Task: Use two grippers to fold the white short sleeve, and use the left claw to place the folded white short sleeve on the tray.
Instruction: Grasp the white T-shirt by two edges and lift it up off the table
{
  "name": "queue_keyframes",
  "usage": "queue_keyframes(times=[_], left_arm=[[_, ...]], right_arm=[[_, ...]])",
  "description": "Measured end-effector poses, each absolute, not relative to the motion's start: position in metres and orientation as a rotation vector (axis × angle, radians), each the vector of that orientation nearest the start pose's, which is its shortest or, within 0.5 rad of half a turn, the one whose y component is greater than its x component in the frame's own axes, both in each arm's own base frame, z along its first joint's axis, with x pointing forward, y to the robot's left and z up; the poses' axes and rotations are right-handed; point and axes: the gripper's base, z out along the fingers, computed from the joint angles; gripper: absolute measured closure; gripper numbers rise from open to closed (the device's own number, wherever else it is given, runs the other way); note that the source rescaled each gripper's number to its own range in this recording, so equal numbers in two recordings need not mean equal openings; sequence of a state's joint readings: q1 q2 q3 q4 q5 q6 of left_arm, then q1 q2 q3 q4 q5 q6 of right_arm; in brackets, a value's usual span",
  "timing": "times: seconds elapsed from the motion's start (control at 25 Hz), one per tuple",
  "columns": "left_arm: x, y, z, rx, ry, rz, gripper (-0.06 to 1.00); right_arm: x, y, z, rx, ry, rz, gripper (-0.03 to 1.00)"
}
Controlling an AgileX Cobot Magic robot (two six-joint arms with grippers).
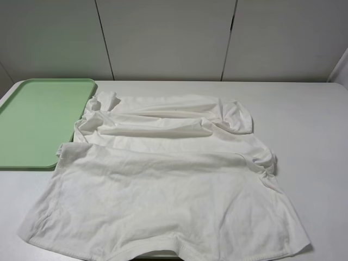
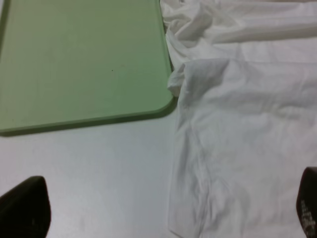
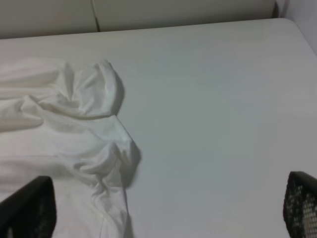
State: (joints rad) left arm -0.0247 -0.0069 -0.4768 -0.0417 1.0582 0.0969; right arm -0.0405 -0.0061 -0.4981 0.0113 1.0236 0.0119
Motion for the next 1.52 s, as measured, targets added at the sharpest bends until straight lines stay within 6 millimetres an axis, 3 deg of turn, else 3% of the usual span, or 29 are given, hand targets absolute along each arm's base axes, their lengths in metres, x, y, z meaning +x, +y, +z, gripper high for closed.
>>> queue_keyframes(times=[1.52], left_arm=[[-0.0033, -0.0028, 0.2710, 0.139, 2.053, -0.014, -0.06]], right_arm=[[-0.0041, 0.0010, 0.2797, 0.032, 2.003, 0.009, -0.03]])
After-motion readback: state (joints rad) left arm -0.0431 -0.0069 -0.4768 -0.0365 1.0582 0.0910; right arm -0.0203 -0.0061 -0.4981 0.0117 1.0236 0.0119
